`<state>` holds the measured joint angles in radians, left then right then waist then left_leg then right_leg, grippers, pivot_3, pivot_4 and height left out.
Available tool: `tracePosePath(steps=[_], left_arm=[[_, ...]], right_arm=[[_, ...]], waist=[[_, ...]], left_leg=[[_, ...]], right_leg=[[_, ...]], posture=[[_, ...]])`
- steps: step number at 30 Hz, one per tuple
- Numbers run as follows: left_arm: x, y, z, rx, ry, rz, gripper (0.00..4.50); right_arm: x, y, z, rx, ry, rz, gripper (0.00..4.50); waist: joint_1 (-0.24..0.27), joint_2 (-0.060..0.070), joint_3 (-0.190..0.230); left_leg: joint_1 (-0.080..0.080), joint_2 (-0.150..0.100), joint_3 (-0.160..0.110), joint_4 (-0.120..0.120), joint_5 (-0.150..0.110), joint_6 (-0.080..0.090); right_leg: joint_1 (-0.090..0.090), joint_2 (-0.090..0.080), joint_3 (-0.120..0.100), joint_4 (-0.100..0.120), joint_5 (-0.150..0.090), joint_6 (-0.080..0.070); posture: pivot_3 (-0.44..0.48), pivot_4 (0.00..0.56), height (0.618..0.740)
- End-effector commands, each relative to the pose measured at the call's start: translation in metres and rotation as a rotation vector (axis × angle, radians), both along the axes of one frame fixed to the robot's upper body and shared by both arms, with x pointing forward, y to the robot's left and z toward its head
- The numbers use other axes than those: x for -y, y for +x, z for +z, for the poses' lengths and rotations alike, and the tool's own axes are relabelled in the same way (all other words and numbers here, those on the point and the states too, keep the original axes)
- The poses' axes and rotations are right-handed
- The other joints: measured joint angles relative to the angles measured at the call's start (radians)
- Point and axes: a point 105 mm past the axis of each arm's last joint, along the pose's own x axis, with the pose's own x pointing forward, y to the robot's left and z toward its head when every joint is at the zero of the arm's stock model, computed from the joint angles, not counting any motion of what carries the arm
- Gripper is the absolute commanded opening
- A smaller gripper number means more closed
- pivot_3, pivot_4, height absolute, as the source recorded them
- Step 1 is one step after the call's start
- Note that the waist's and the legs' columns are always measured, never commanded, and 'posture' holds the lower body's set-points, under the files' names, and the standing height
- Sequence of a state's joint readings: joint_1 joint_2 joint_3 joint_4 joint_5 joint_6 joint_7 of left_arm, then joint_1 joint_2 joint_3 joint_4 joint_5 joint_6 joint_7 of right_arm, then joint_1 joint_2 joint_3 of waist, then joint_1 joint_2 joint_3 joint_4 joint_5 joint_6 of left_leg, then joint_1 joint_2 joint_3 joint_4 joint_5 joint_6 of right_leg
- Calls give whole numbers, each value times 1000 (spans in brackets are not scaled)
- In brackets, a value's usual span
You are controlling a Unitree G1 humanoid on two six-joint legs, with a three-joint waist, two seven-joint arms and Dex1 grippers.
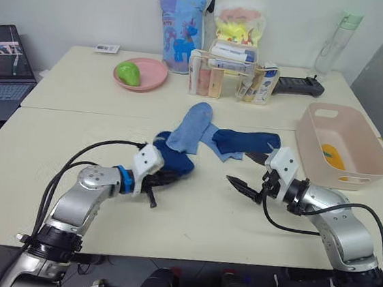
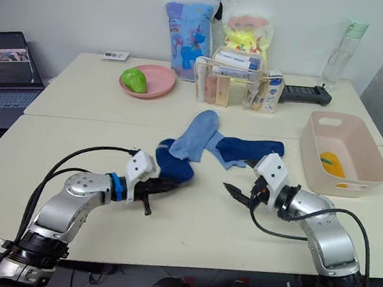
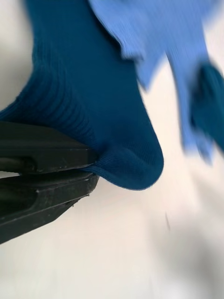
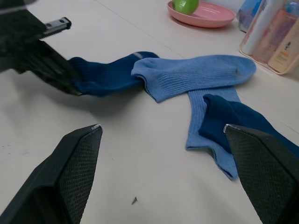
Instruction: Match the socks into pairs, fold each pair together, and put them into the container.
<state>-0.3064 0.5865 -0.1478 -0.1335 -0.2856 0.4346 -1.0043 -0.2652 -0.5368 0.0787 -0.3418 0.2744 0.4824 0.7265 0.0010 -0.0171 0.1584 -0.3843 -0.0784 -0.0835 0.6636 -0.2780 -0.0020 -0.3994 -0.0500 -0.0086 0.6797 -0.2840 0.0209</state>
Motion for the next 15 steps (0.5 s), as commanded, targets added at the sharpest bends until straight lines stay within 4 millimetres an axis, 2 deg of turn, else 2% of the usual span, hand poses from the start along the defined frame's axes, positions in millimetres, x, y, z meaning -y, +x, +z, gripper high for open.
tracePosePath(steps=[1, 4, 9, 13, 15], left_arm=[[33, -13, 14, -18, -46, -139, 21], [50, -19, 13, -61, -43, -221, 21], [51, -28, 8, -97, 9, -303, 21], [48, -28, 9, -97, 10, -310, 955], [43, -26, 14, -102, -2, -299, 1592]], right_arm=[[7, 5, 17, 73, 12, -16, 4500], [10, 7, 18, 78, 2, -20, 4500], [20, 7, 17, 76, -22, -39, 4500], [23, 3, 10, 56, -37, -35, 4500], [21, 1, 6, 43, -42, -26, 4500]], waist=[[-1, 0, 0], [-3, 0, 0], [-6, 0, 0], [-3, 0, 0], [-3, 0, 0]], left_leg=[[0, 0, 0, 0, 0, 0], [0, 0, 0, 0, 0, 0], [0, 1, 0, -1, 0, 0], [0, 0, 0, 0, 0, 0], [0, 0, 0, 0, 0, 0]], right_leg=[[0, 0, 0, 0, 0, 0], [0, 0, 0, 0, 0, 0], [-1, 1, 0, 0, 0, 0], [0, 1, 0, 0, 0, 0], [0, 1, 0, 0, 0, 0]], posture=[[0, 150, 740], [0, 150, 740], [0, 150, 740], [0, 150, 740], [0, 150, 740]])
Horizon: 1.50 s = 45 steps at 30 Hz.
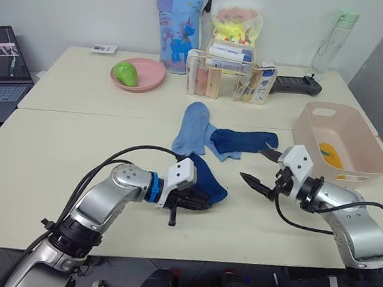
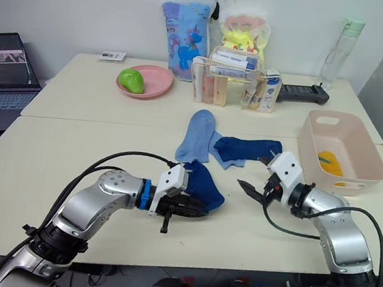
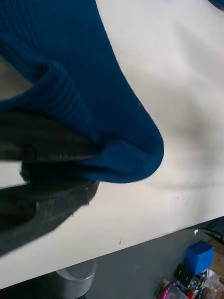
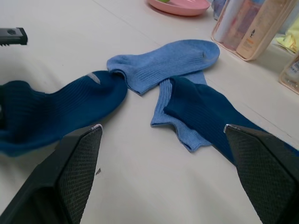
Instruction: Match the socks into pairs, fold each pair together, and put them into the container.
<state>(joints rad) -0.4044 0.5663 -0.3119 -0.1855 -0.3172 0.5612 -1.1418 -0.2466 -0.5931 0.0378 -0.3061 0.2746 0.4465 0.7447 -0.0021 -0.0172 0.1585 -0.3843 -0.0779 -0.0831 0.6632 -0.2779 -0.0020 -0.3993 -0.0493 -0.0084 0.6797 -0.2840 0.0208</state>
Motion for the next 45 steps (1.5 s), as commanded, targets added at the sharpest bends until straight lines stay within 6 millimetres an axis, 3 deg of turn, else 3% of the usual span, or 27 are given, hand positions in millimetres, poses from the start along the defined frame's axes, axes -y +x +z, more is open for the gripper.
tracePosePath(steps=[1, 5, 9, 13, 16, 22, 26, 28, 37, 40, 45], left_arm=[[-6, 2, 18, 14, -42, 3, 1949], [-30, 13, 24, 21, -38, 96, 3236], [-61, 44, 11, 103, 14, 318, 4463], [-75, 64, 2, 126, 5, 471, 4463], [-71, 69, -5, 121, -2, 489, 4463], [-59, 73, -14, 105, 12, 465, 4463], [-54, 73, -17, 108, 28, 438, 3575], [-53, 72, -17, 108, 25, 432, 2898], [-47, 66, -22, 88, 46, 372, 5], [-36, 66, -22, 85, 43, 329, 0], [3, 66, -18, 75, 4, 189, 0]], right_arm=[[-1, -3, 6, 31, -7, 23, 4500], [-2, -5, -6, -7, -35, 43, 4500], [-1, -6, -10, -16, -34, 48, 4500], [-6, -14, -11, -58, -22, 101, 4500], [-12, -23, -14, -107, -16, 149, 4500], [-29, -41, -42, -206, -81, 232, 4500], [-35, -46, -67, -252, -133, 263, 4500], [-36, -44, -72, -248, -133, 257, 4104], [-43, -49, -64, -250, -74, 313, 1016], [-47, -57, -62, -285, -55, 362, 14], [-66, -62, -55, -335, 1, 424, 14]], waist=[[0, 0, 0], [-1, 0, 0], [0, 0, 0], [1, 0, 0], [1, 0, 0], [1, 0, 0], [1, 0, 0], [1, 0, 0], [1, 0, 0], [1, 0, 0], [4, -1, 0]], left_leg=[[0, 0, 0, 0, 0, 0], [0, 0, 0, 0, 0, 0], [0, 0, 0, 0, 0, 0], [0, 0, 0, 0, 0, 0], [0, 0, 0, 0, 0, 0], [0, 0, 0, 0, 0, 0], [0, 0, 0, 0, 0, 0], [0, 0, 0, 0, 0, 0], [0, 0, 0, 0, 0, 0], [0, 0, 0, 1, 0, 0], [0, -1, -1, 2, 0, 0]], right_leg=[[0, 0, 0, 0, 0, 0], [0, 0, 0, 0, 0, 0], [0, 0, 0, 0, 0, 0], [0, 0, 0, 0, 0, 0], [0, 0, 0, 0, 0, 0], [0, 0, 0, 0, 0, 0], [0, 0, 0, 0, 0, 0], [0, 0, -1, 0, 0, 0], [0, 0, 0, 0, 0, 0], [0, 0, -1, 0, 0, 0], [1, 0, -1, 0, 0, 0]], posture=[[0, 150, 740], [0, 150, 740], [0, 150, 740], [0, 150, 740], [0, 150, 740], [0, 150, 740], [0, 150, 740], [0, 150, 740], [0, 150, 740], [0, 150, 740], [0, 150, 740]])
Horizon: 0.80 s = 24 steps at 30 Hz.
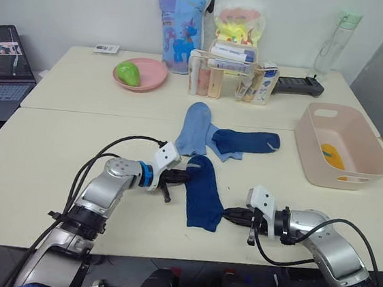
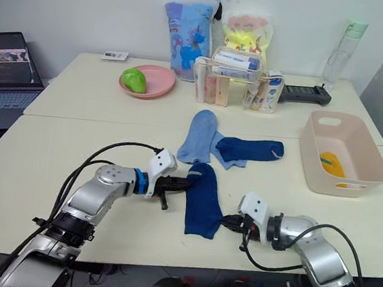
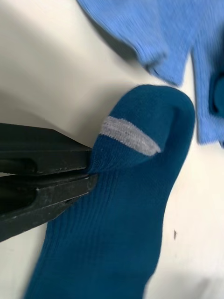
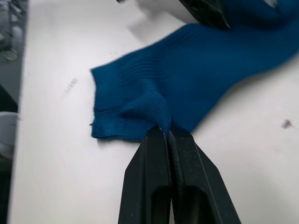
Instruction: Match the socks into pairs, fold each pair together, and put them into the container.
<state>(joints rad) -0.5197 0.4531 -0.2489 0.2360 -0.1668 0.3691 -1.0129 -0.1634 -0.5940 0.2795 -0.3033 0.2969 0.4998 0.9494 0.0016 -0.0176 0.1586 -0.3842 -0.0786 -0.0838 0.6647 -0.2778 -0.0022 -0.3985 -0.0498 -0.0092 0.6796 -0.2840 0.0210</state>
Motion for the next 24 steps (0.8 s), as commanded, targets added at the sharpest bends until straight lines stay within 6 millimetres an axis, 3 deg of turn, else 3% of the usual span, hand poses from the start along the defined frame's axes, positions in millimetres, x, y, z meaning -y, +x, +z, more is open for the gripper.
tracePosePath(steps=[1, 5, 9, 12, 17, 24], left_arm=[[36, -3, 7, 15, -31, -146, 0], [60, -9, 6, 30, -4, -303, 0], [68, 4, 10, 105, 44, -330, 0], [66, 11, 12, 124, 50, -324, 0], [53, 20, 9, 144, 64, -260, 1200], [38, 25, 8, 143, 49, -174, 1200]], right_arm=[[-23, -6, 12, -32, 49, 80, 14], [-39, -3, 6, -69, 36, 122, 14], [-43, 3, 4, -58, 23, 120, 14], [-37, 6, 6, -38, 15, 103, 14], [-26, 3, 7, -24, -6, 89, 0], [-8, -1, 11, 13, -49, 66, 0]], waist=[[0, 0, 0], [-3, 0, 0], [-4, 0, 0], [-4, 0, 0], [-4, 0, 0], [-4, 0, 0]], left_leg=[[0, 0, 0, 0, 0, 0], [0, 0, 0, 0, 0, 0], [0, 0, 0, 0, 0, 0], [-1, 0, 0, 0, 0, 0], [-1, 0, 0, 0, 0, 0], [-1, 0, 0, 0, 0, 0]], right_leg=[[0, 0, 0, 0, 0, 0], [-1, 0, 0, 0, 0, 0], [-2, 0, 0, 1, 0, 0], [-1, 0, 0, 0, 0, 0], [-2, 0, 0, 0, 0, 0], [-2, 0, 0, 1, 0, 0]], posture=[[0, 150, 740], [0, 150, 740], [0, 150, 740], [0, 150, 740], [0, 150, 740], [0, 150, 740]])
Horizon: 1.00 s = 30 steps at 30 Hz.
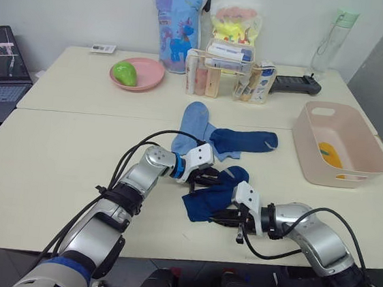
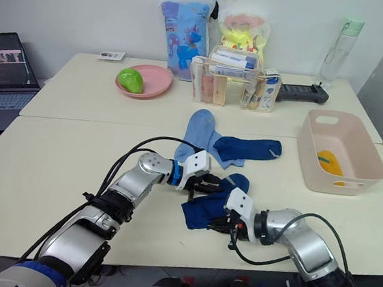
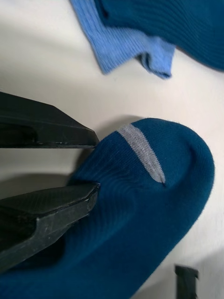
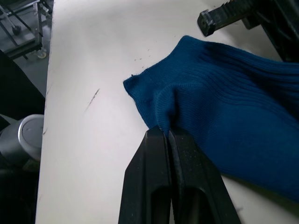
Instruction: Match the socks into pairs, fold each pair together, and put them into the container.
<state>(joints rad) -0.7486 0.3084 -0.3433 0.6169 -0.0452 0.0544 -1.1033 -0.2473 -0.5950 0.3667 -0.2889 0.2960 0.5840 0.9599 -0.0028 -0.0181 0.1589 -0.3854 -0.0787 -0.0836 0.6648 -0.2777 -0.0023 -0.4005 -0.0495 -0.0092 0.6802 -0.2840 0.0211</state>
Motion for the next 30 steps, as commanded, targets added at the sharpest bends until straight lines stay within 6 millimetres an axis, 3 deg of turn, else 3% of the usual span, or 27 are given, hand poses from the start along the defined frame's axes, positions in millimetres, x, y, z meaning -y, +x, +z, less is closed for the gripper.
tracePosePath(steps=[1, 5, 11, 19, 25, 29, 30], left_arm=[[-14, 5, 8, 17, -38, 73, 1020], [-19, 3, 13, -50, -121, 117, 35], [-5, 6, 21, -19, -132, 99, 35], [2, 11, 33, 8, -129, 78, 35], [15, 9, 35, -6, -133, 25, 1571], [21, 11, 18, 18, -23, 11, 2846], [22, 11, 14, 19, 1, 4, 2846]], right_arm=[[10, -1, 16, 73, 0, -5, 0], [18, -1, 18, 76, -2, -24, 0], [23, -8, 11, 42, -22, 5, 0], [29, -11, 18, 44, -22, 6, 0], [31, -24, 17, 19, -33, 27, 0], [33, -30, 16, -10, -36, 39, 0], [33, -31, 17, -12, -36, 39, 0]], waist=[[0, 0, 0], [-1, 0, 0], [3, 0, 0], [2, -1, 0], [3, -1, 0], [4, -1, 1], [4, -1, 1]], left_leg=[[0, 0, 0, 0, 0, 0], [0, 0, 0, 0, 0, 0], [-1, 0, 0, 1, 0, 0], [-1, 0, 0, 1, 0, 0], [-1, 0, 0, 1, 0, 0], [-1, 0, 0, 1, 0, 0], [-1, 0, 0, 1, 0, 0]], right_leg=[[0, 0, 0, 0, 0, 0], [0, 0, 0, 0, 0, 0], [0, 0, 0, 0, 0, 0], [0, 0, 0, 0, 0, 0], [0, 0, 0, 0, 0, 0], [0, 0, 0, 0, 0, 0], [0, 0, 0, 0, 0, 0]], posture=[[0, 150, 740], [0, 150, 740], [0, 150, 740], [0, 150, 740], [0, 150, 740], [0, 150, 740], [0, 150, 740]])
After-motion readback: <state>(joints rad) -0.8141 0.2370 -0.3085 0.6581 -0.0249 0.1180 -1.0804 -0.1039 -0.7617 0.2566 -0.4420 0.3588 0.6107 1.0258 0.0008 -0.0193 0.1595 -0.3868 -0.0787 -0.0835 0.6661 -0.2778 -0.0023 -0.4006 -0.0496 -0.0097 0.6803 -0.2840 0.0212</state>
